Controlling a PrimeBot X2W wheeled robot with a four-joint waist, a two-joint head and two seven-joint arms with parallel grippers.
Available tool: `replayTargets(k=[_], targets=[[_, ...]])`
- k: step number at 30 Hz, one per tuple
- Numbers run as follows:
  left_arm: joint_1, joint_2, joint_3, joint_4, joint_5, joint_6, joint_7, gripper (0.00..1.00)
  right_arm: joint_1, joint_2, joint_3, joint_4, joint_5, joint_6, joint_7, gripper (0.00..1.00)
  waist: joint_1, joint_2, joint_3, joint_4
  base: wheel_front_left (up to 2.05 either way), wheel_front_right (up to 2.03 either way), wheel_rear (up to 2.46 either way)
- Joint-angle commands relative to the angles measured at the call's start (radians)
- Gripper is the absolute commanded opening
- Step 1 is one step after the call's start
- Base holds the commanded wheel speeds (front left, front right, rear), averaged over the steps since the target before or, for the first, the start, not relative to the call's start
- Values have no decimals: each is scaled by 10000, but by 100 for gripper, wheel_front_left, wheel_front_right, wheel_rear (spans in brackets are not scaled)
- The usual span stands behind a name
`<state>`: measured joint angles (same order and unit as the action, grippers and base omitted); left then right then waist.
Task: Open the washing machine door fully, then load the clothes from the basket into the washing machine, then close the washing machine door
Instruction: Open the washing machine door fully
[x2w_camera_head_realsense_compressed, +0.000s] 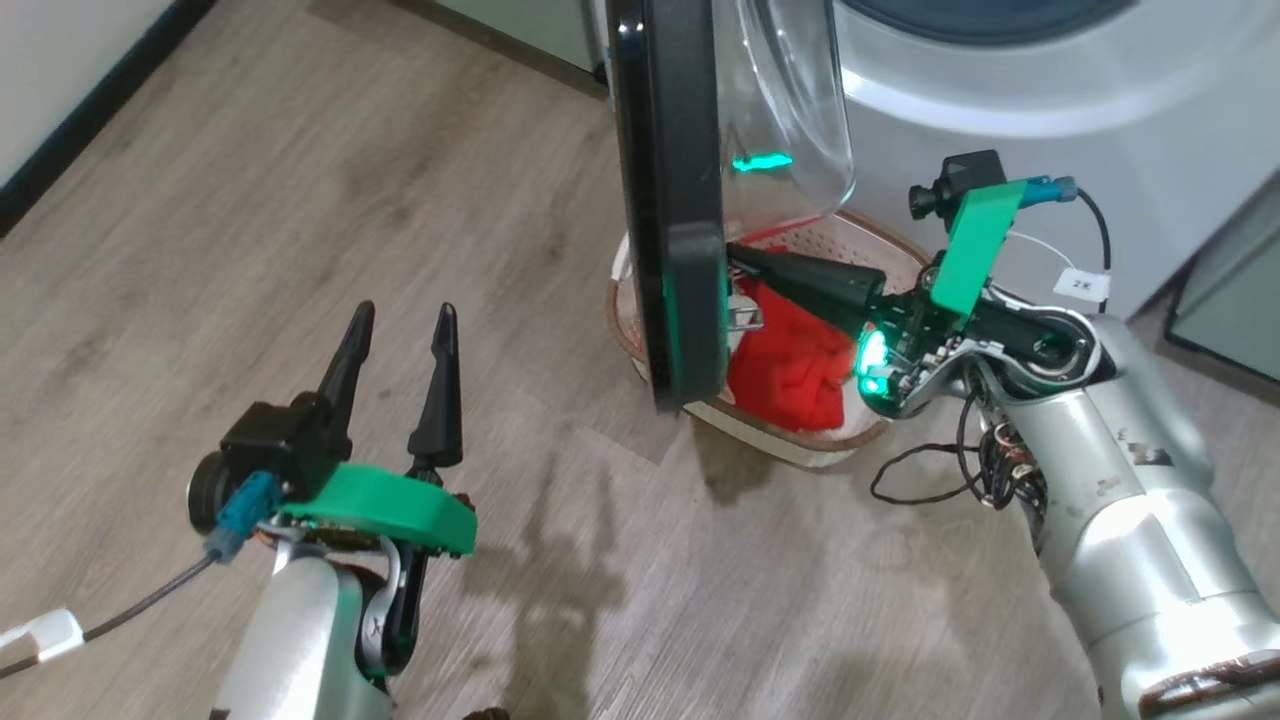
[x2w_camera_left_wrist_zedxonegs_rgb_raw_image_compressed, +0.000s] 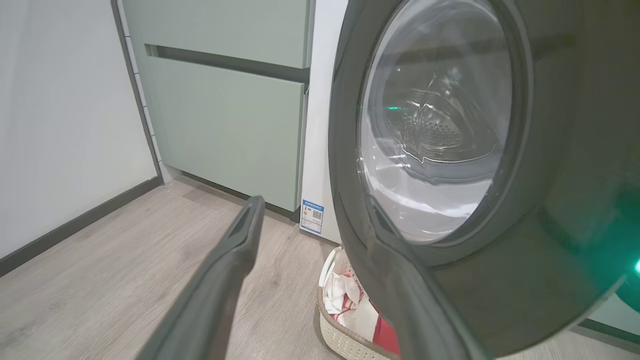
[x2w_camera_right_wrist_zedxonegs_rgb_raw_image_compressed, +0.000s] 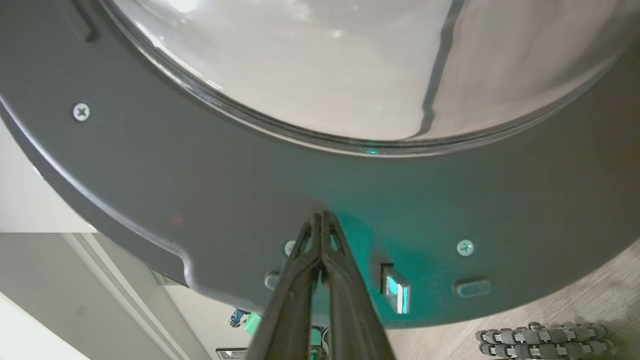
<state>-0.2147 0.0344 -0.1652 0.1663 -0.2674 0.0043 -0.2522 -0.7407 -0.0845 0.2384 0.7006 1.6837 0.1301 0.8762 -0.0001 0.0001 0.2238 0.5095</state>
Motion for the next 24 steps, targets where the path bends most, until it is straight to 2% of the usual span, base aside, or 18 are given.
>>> replayTargets(k=[1,10,17,18,19,20,24], targets=[[-65,158,247,-254,-89,96,-95,100,-28,311,236,-404,149,6,-120,0,1,-1,-110,155,0,0,0],[-22,158,210,-295,-132,191,-95,100,260,327,406,-546,547,6,-595,0,1,-1,-212,168,0,0,0],[22,158,274,-334,-92,212,-95,100,1221,65,-414,-1624,1269,6,-1444,0,1,-1,-297,-157,0,0,0],[35,158,320,-332,-60,208,-95,100,1682,-52,-648,-2124,1412,6,-1724,63,1,-1,-325,-278,0,0,0],[43,158,348,-332,-46,201,-95,100,1933,-96,-747,-2381,1485,6,-1848,90,1,-1,-343,-343,0,0,0],[56,158,373,-323,-32,187,-95,100,2186,-171,-826,-2653,1471,6,-2020,100,1,-1,-366,-406,0,0,0],[88,158,448,-281,27,127,-95,100,3260,-312,-1245,-3795,1580,6,-2707,100,1,-1,-434,-648,0,0,0]])
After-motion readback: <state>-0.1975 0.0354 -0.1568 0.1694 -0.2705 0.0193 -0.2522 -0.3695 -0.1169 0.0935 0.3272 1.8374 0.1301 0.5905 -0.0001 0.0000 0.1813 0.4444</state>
